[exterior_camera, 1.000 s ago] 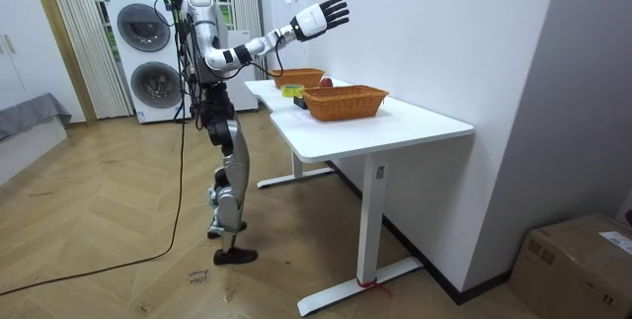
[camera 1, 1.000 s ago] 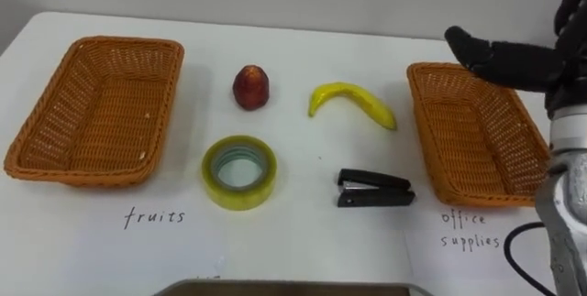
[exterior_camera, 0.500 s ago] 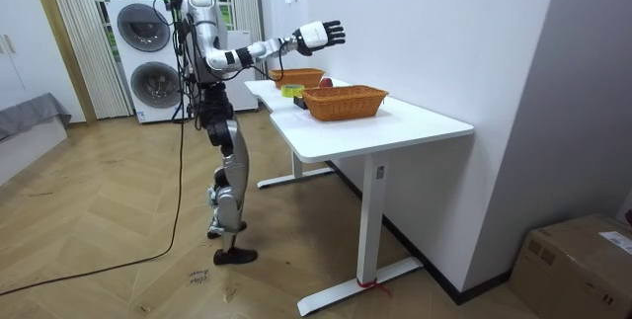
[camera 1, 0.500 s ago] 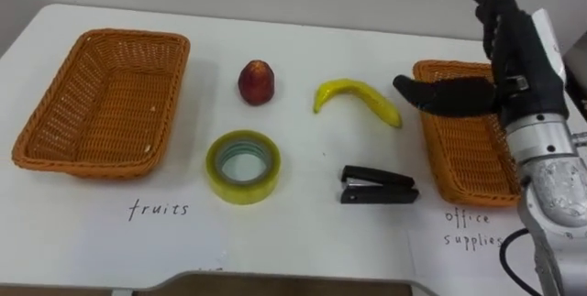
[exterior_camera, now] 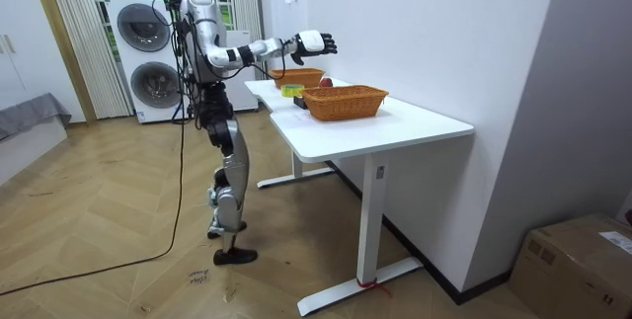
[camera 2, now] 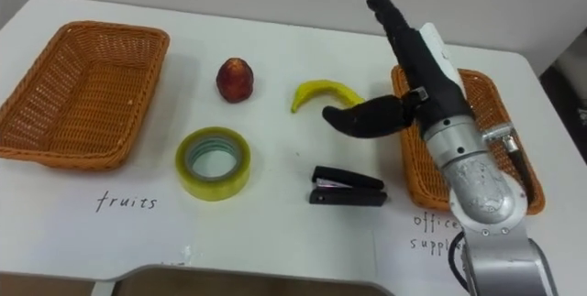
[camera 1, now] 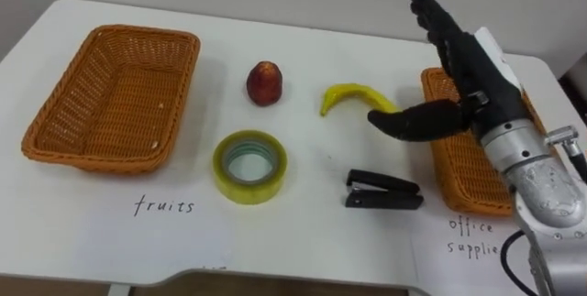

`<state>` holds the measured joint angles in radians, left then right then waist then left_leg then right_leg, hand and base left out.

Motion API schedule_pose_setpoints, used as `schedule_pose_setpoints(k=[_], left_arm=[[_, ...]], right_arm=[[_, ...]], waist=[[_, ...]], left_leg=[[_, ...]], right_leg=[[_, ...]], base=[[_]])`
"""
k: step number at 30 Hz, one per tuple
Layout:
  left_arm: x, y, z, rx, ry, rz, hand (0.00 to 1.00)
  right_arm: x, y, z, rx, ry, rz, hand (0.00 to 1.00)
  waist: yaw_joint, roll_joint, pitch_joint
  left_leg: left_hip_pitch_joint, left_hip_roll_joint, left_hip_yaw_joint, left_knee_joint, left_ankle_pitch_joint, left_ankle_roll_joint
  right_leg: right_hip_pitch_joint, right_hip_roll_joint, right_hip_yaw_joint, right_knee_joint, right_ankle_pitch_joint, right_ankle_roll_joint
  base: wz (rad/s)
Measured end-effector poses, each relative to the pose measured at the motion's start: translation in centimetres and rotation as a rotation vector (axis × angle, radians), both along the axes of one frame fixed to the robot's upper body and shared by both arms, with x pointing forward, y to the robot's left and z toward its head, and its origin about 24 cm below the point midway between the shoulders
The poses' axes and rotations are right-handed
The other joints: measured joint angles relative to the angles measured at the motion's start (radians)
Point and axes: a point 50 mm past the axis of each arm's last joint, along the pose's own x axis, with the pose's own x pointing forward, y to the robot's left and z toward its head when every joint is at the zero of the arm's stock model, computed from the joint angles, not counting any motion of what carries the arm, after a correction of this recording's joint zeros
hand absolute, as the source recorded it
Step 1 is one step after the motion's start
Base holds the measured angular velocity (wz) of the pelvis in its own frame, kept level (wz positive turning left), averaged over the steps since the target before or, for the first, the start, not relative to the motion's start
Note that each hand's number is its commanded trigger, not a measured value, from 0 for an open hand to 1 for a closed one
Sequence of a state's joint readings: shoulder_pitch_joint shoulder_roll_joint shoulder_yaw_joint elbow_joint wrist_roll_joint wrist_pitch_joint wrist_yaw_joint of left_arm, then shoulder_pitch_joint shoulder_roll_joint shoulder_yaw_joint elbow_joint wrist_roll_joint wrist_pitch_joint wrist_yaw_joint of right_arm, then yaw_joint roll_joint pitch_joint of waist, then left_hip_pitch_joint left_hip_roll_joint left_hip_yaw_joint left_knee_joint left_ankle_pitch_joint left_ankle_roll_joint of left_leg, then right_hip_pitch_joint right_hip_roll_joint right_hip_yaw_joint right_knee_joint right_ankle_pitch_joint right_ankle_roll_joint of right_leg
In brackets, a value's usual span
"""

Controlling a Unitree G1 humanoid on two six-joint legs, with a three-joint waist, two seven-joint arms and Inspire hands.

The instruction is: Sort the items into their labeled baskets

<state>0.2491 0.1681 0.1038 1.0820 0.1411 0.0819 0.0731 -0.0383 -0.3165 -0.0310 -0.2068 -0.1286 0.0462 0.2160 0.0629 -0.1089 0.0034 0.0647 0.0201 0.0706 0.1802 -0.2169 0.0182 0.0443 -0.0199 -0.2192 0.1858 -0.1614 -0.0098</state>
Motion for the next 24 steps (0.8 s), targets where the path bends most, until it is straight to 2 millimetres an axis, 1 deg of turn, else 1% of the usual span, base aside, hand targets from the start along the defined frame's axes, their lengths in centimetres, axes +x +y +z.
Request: schedule_pose_setpoints(k=[1, 12, 16, 19, 21, 24], left_arm=[[0.0, 0.0, 0.0, 0.001, 0.0, 0.0, 0.0], [0.4, -0.1, 0.0, -0.002, -0.005, -0.023, 0.0], [0.4, 0.0, 0.0, 0.002, -0.013, -0.022, 0.0], [0.0, 0.2, 0.0, 0.008, 0.007, -0.018, 0.0], [0.1, 0.2, 0.0, 0.008, 0.008, -0.018, 0.0], [0.3, 0.4, 0.0, 0.012, 0.004, -0.019, 0.0]], right_arm=[[0.0, 0.0, 0.0, -0.01, 0.006, 0.009, 0.0], [0.0, 0.0, -0.7, -0.136, 0.07, 0.063, 0.0], [-0.1, -0.2, -0.7, -0.184, 0.092, 0.088, 0.0], [-0.1, -0.3, -0.9, -0.197, 0.13, 0.106, 0.0], [-0.1, -0.3, -1.1, -0.199, 0.148, 0.115, 0.0], [-0.1, -0.2, -1.5, -0.217, 0.187, 0.13, 0.0]], waist=[[0.0, 0.002, 0.0014], [0.0, 0.004, 0.0037], [0.0, -0.001, 0.0062], [0.0, -0.011, 0.0065], [0.0, -0.016, 0.0076], [0.0, -0.02, 0.0062]], left_leg=[[-0.001, 0.0, 0.0, -0.002, 0.0, 0.0], [-0.005, -0.002, 0.002, 0.0, 0.001, -0.002], [-0.004, -0.001, 0.001, -0.003, 0.001, -0.002], [-0.001, -0.001, 0.002, -0.008, 0.001, -0.002], [-0.002, 0.0, 0.002, -0.008, 0.001, -0.002], [-0.001, 0.0, 0.001, -0.008, 0.001, -0.002]], right_leg=[[0.0, 0.001, 0.001, 0.0, 0.001, -0.001], [-0.008, 0.003, -0.001, 0.0, 0.002, -0.003], [-0.008, 0.003, 0.001, -0.001, 0.001, -0.002], [-0.008, 0.005, 0.005, -0.003, 0.001, -0.002], [-0.008, 0.004, 0.004, -0.004, 0.002, -0.003], [-0.007, 0.004, 0.001, -0.003, 0.002, -0.002]], base=[[0.0], [0.0], [0.0], [-0.01], [0.0], [0.0]])
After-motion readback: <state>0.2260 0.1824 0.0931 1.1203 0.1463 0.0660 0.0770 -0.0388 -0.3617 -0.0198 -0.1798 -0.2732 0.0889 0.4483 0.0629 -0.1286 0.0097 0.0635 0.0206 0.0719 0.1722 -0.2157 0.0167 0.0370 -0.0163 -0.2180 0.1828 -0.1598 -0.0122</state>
